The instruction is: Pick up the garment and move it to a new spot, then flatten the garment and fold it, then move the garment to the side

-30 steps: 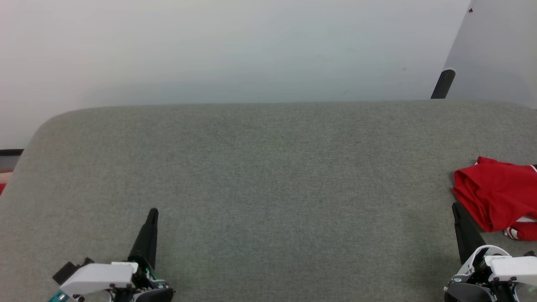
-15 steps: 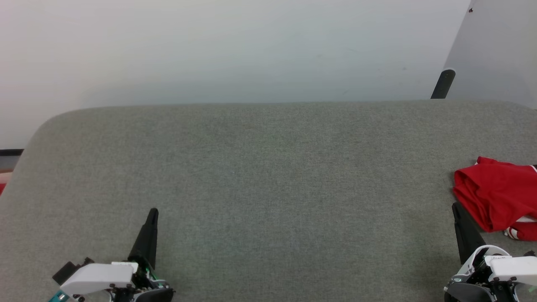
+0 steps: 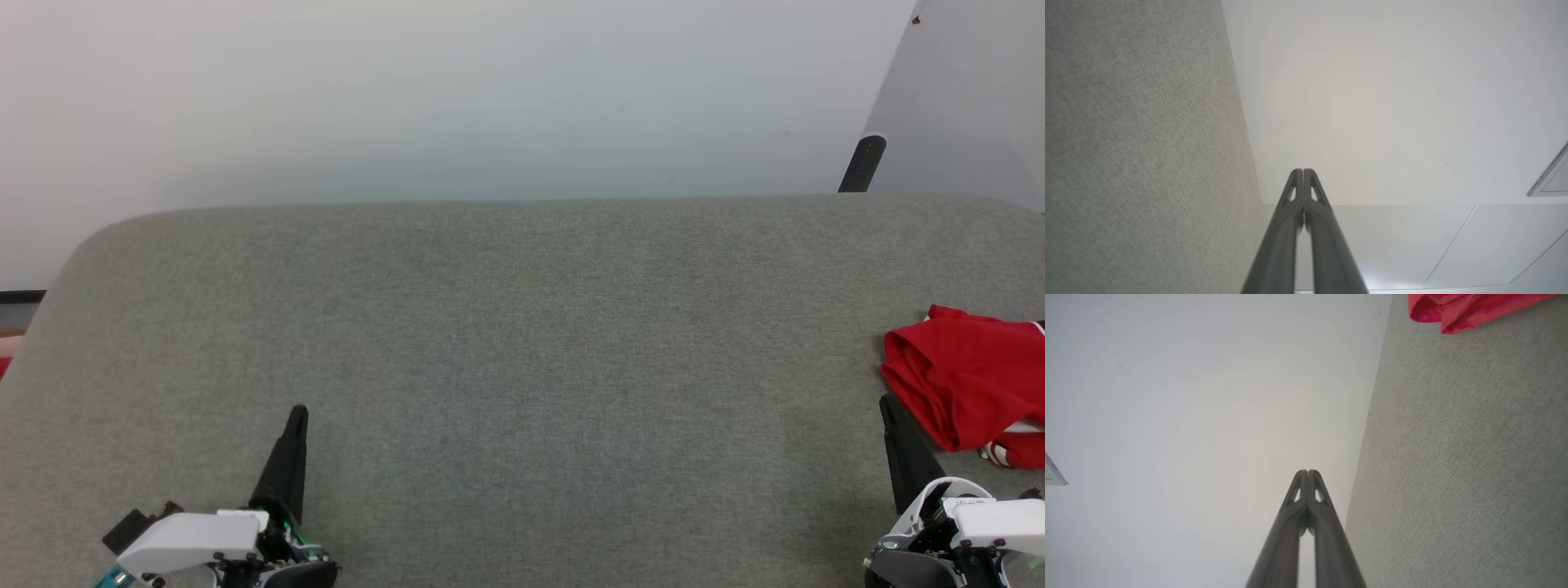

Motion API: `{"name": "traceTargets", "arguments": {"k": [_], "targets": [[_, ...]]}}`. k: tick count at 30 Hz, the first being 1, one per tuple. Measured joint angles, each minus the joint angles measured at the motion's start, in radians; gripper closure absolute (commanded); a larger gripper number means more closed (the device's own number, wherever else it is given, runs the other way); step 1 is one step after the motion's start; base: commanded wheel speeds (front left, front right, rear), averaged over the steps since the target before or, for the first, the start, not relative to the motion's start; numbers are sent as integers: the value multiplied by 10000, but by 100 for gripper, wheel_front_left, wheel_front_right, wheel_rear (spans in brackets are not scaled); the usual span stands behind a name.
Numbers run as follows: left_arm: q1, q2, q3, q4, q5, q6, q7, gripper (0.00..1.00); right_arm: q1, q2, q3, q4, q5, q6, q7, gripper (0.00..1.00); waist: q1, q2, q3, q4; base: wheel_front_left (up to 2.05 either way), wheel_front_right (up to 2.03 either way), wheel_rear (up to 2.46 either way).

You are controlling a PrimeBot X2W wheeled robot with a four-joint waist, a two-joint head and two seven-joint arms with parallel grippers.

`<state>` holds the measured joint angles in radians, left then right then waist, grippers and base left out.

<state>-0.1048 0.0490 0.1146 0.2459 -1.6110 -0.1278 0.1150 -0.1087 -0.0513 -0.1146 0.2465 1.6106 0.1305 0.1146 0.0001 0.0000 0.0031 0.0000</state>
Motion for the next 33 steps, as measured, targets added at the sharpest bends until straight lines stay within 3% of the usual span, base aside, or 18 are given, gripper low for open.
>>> {"name": "traceTargets", "arguments": {"k": [33], "targets": [[0, 0, -4, 0, 0, 0, 0, 100, 0, 0, 0, 0, 0, 0, 0, 100, 0, 0, 0, 0, 0, 0, 0]]}}
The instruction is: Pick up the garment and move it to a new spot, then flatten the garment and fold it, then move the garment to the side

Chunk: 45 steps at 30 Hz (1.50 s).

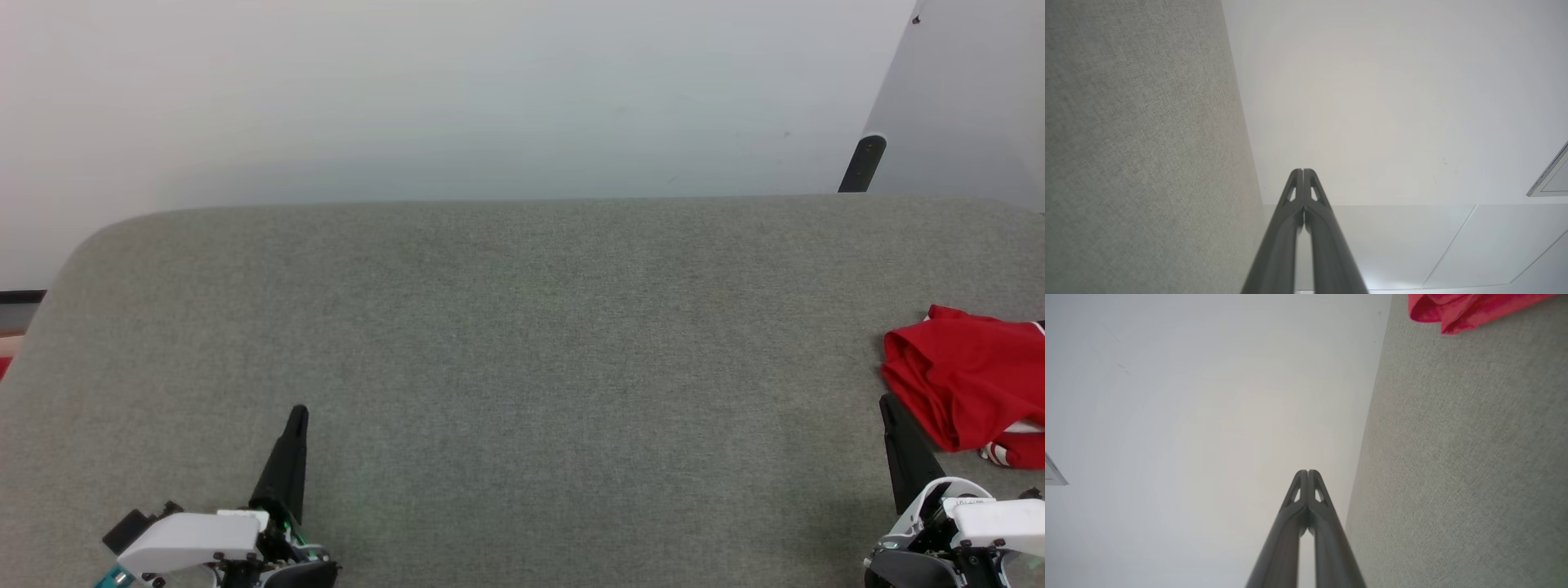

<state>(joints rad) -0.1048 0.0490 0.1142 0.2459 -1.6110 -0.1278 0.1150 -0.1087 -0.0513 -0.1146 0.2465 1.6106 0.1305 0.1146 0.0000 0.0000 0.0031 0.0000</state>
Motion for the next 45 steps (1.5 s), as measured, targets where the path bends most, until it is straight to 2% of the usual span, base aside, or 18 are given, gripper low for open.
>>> {"name": "traceTargets", "arguments": {"k": [45], "targets": [[0, 0, -2, 0, 0, 0, 0, 100, 0, 0, 0, 0, 0, 0, 0, 100, 0, 0, 0, 0, 0, 0, 0]]}}
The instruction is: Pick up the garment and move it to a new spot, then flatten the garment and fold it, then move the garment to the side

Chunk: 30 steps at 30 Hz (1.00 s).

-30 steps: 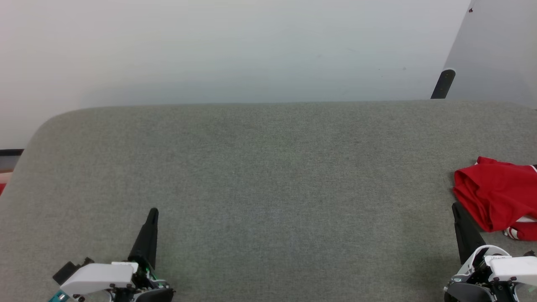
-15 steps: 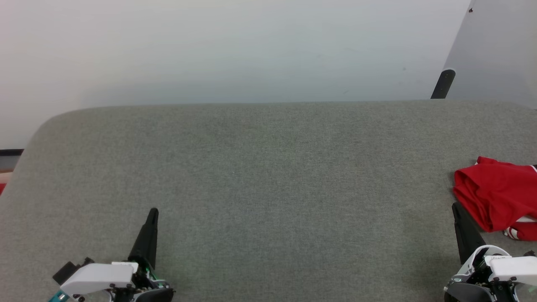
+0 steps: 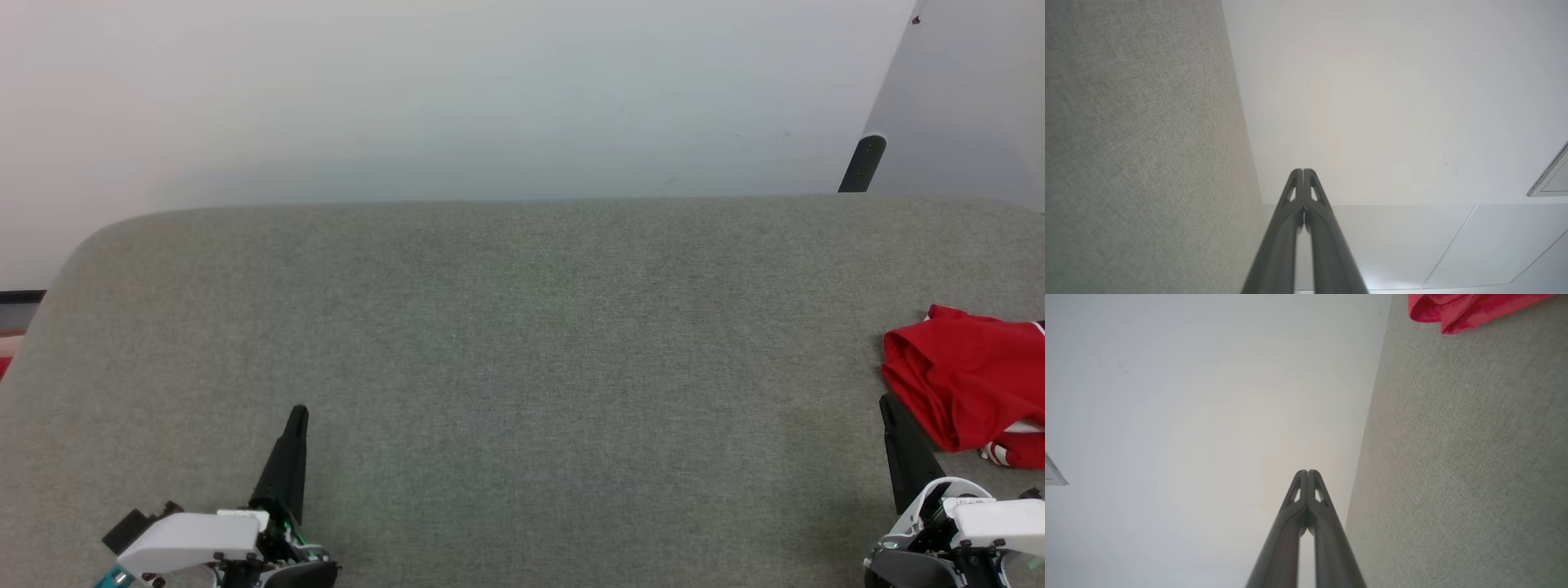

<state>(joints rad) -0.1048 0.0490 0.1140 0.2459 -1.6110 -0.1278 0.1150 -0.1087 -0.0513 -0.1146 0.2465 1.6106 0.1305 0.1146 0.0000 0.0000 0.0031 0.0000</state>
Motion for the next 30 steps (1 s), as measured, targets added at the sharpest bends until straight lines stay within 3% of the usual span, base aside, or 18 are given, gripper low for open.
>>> {"name": "traceTargets", "arguments": {"k": [30], "targets": [[0, 0, -2, 0, 0, 0, 0, 100, 0, 0, 0, 0, 0, 0, 0, 100, 0, 0, 0, 0, 0, 0, 0]]}}
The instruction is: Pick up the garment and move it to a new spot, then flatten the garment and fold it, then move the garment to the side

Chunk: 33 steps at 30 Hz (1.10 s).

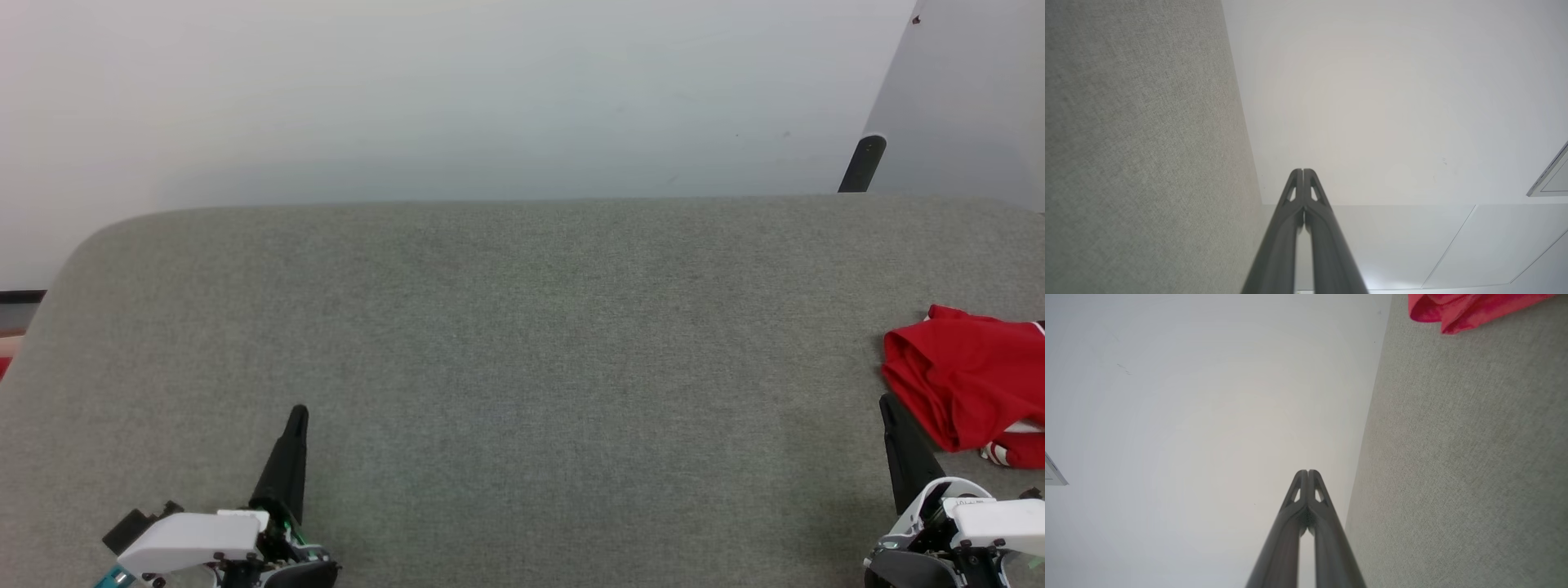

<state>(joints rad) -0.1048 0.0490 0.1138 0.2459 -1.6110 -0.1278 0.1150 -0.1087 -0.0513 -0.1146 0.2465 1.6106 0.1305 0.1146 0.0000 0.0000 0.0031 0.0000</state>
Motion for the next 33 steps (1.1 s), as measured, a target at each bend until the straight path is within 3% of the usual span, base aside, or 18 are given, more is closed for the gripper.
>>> {"name": "traceTargets", "arguments": {"k": [33], "targets": [[0, 0, 2, 0, 0, 0, -4, 100, 0, 0, 2, 0, 0, 0, 0, 100, 0, 0, 0, 0, 0, 0, 0]]}}
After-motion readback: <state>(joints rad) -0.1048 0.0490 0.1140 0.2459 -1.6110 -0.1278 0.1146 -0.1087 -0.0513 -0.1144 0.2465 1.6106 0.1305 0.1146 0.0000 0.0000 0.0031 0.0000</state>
